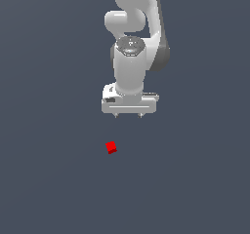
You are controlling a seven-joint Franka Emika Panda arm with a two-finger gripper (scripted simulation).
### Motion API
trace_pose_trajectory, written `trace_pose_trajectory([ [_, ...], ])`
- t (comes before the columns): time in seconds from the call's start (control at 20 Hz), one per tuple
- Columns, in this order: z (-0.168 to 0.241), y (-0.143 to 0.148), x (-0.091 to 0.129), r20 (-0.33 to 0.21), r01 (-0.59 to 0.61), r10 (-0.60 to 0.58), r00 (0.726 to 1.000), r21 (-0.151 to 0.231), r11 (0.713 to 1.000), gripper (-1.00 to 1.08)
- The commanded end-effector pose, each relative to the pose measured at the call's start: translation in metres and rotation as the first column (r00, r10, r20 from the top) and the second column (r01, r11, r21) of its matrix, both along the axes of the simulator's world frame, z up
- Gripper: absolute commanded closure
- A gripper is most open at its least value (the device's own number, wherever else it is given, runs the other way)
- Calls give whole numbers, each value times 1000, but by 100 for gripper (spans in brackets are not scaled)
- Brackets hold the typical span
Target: Pick up the red cube and move it to a goal position.
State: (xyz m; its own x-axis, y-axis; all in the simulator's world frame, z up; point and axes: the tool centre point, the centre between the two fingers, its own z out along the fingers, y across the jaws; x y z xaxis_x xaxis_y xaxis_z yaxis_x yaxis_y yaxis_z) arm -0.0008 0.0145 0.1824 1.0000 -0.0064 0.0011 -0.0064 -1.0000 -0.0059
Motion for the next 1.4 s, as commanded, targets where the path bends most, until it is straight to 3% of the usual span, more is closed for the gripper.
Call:
trace_pose_trajectory([
  [0.0,0,0,0,0,0,0,1000,0,1000,-92],
  [0.75,-47,-26,15,0,-113,113,994,-1,994,-92],
  [1.35,-130,-67,51,-1,-307,307,952,-4,952,-92],
])
